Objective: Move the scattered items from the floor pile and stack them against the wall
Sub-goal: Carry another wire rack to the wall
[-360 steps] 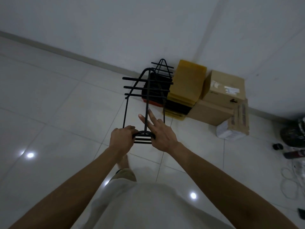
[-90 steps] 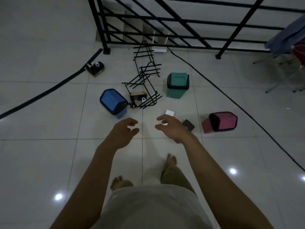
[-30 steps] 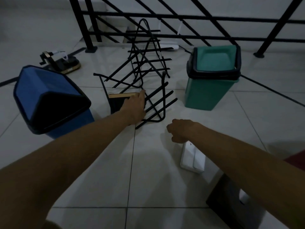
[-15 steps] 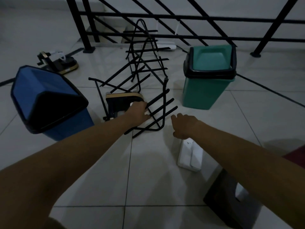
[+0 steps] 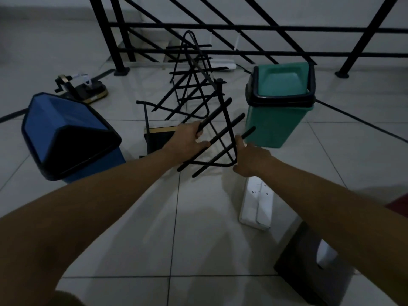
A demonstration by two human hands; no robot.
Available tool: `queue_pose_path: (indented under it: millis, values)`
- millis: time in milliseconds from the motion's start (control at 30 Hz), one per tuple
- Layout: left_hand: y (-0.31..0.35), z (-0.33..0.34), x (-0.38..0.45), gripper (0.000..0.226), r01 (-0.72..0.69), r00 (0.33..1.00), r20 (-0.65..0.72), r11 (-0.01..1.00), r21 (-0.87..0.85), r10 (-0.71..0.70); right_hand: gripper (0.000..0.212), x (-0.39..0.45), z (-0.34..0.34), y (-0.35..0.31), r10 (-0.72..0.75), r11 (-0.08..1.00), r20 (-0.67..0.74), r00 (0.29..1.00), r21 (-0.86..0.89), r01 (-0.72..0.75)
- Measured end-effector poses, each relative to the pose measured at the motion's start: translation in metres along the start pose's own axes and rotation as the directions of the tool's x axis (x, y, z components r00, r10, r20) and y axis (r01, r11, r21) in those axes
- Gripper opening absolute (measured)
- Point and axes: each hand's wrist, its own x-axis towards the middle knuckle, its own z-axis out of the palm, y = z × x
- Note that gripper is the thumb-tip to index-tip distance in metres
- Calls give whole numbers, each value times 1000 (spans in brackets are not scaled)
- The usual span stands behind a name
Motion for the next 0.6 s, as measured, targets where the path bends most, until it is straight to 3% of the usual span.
queue_pose_path:
  millis: [100,167,200,267,400,467,600]
  values:
    - [6,-4,1,40,-100,986,-137,994,-37,94,110,-1,-6,1,71,979,-323,944,202,-4]
    - [8,-10,3,42,-166,958,-242,986,-19,156,111,0,-11,-3,182,861,-485,855,499,100]
    - [9,-14,4,44,-185,939,-297,983,-5,175,114,1,-14,-6,275,741,-456,847,661,116]
    - [9,-23,5,46,-186,909,-381,983,-4,171,125,3,-19,-10,374,492,-238,896,870,26]
    - [13,-34,1,48,-214,858,-485,976,-41,168,128,-2,-19,-15,189,269,14,982,961,-65]
    - [15,-35,-3,47,-232,831,-530,971,-52,169,114,-7,-20,-18,121,168,34,992,984,-54]
    - [11,-38,-6,47,-183,813,-576,975,-126,78,55,-4,-20,-28,212,29,-130,969,991,127]
